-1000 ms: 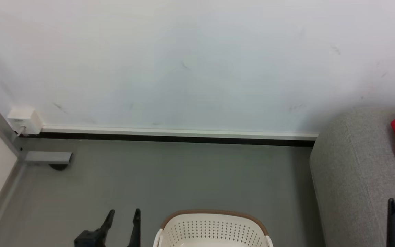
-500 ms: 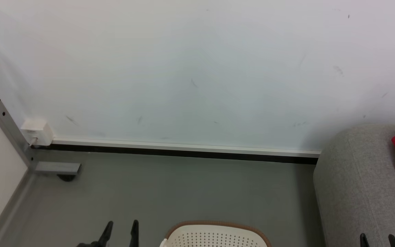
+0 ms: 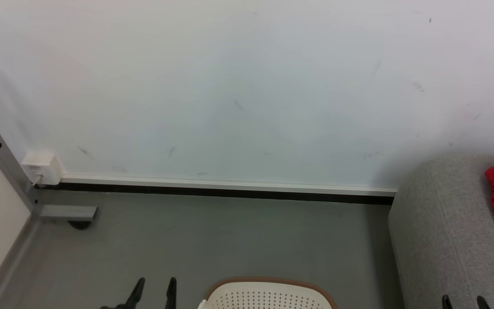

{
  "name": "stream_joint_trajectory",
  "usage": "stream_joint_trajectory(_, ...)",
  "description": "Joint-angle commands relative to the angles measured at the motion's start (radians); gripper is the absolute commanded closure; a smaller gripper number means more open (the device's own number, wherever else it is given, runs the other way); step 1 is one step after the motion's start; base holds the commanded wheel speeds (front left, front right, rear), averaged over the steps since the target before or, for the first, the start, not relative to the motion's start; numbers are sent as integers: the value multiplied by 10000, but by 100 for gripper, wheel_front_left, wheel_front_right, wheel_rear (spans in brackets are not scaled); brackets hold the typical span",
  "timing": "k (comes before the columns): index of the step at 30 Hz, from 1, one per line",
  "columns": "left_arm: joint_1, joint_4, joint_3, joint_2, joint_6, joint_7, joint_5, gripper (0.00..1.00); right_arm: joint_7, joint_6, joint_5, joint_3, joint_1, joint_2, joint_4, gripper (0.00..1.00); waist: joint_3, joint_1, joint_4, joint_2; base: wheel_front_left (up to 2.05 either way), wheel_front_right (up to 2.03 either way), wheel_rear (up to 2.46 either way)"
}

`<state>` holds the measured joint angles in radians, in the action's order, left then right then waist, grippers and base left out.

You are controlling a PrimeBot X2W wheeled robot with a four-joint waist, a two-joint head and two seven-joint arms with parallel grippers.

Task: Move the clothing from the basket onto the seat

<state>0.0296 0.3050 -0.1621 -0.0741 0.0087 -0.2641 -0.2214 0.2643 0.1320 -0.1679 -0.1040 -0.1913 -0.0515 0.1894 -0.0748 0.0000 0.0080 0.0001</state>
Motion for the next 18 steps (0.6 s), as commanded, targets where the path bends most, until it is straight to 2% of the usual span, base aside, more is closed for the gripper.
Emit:
stream_joint_trajectory(1, 74, 24, 108, 54, -67, -3, 142, 0, -2, -26, -14, 24, -104, 7, 16, 0, 0, 0, -8, -1, 0, 0, 0)
stream_joint_trajectory(10, 76, 59, 158, 151, -387, -3, 353, 0, -2, -26, -5, 42, -84, 8, 21, 0, 29, 0, -27, -1, 0, 0, 0)
stream_joint_trajectory(11, -2, 76, 151, 161, -407, 0, 281, 100, 0, 0, -3, 44, 2, 0, 12, 100, 30, 0, -29, -1, 0, 0, 0)
stream_joint_trajectory(14, 79, 316, 139, 224, -406, 10, 239, 100, -13, 0, -27, 46, 9, 48, 243, 100, 32, 0, -30, -1, 0, 0, 0)
stream_joint_trajectory(18, -64, 328, 345, 224, -462, 273, -541, 100, -277, -1, -826, -20, 243, 44, 328, 100, 56, 0, -32, -1, 0, 0, 0)
